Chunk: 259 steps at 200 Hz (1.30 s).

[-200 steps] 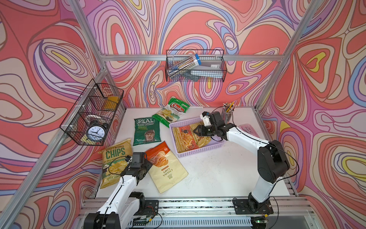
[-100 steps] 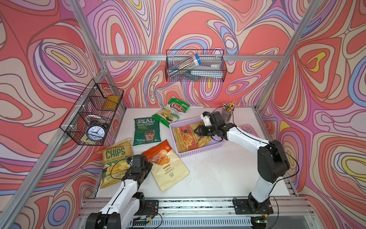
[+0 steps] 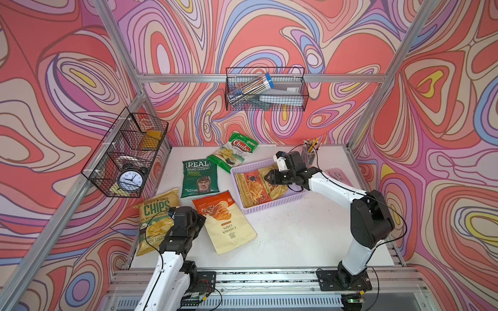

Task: Put the potato chips into the basket
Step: Pick up the potato chip from the center of the board.

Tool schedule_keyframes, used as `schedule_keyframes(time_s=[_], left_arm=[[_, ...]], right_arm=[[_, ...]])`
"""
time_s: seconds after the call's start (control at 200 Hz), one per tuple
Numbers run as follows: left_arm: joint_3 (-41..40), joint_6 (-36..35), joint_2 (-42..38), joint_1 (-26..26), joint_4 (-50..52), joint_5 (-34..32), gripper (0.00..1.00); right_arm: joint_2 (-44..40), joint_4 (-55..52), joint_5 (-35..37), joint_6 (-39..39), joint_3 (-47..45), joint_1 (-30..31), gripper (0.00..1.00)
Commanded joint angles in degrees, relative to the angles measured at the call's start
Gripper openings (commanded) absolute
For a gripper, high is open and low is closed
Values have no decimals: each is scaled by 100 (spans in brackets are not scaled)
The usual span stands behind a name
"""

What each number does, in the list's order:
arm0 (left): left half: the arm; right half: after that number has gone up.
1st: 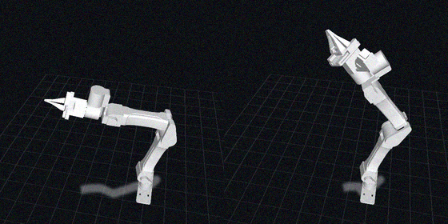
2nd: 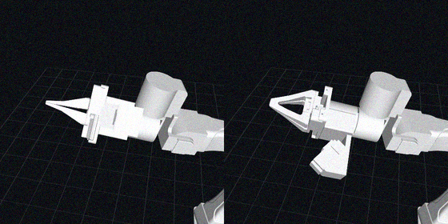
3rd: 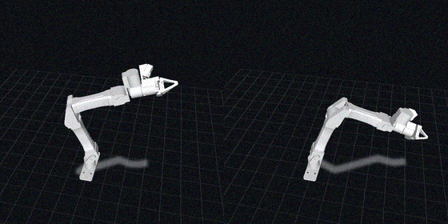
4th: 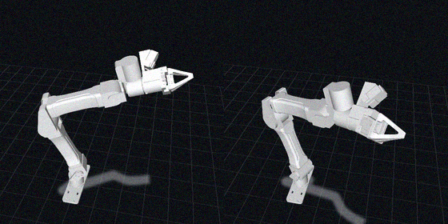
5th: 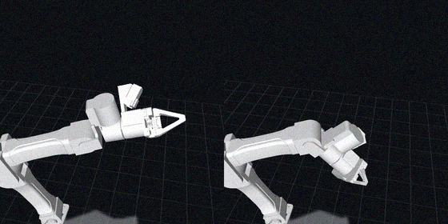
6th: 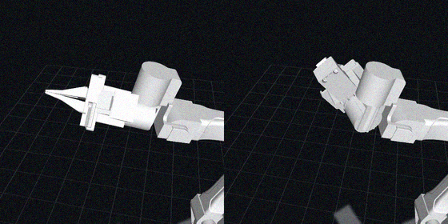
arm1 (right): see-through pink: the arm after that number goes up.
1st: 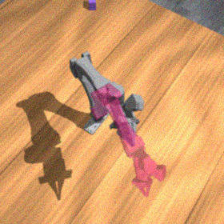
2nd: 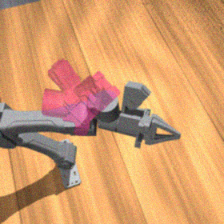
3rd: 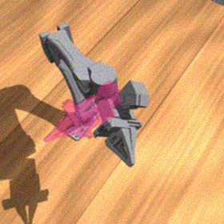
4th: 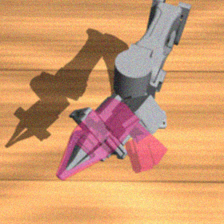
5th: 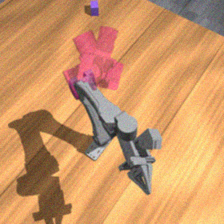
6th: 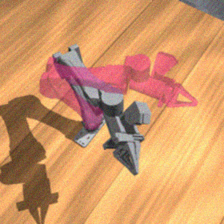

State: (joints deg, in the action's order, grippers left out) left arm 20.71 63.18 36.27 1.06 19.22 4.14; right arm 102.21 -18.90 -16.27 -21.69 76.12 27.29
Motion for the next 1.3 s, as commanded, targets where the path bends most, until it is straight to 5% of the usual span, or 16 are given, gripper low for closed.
schedule_keyframes(time_s=[0.0,0.195,0.606,0.821,1.092,1.292], left_arm=[[658,-395,-121,-18,591,-200,0],[1794,-1963,684,-18,339,701,0],[4481,-4340,2456,49,1764,1892,0],[6023,-5543,3430,700,2566,2396,0],[7963,-7012,5365,1289,3183,3275,0],[10121,-8076,7154,1574,4647,4534,0]], right_arm=[[-314,35,124,106,-32,-8,49],[-501,7,215,225,-101,-6,49],[-1456,26,1017,695,-403,-21,49],[-1831,120,1356,907,-615,-17,49],[-2204,201,1650,1033,-915,-25,48],[-2500,232,1893,1099,-1125,-30,47]])
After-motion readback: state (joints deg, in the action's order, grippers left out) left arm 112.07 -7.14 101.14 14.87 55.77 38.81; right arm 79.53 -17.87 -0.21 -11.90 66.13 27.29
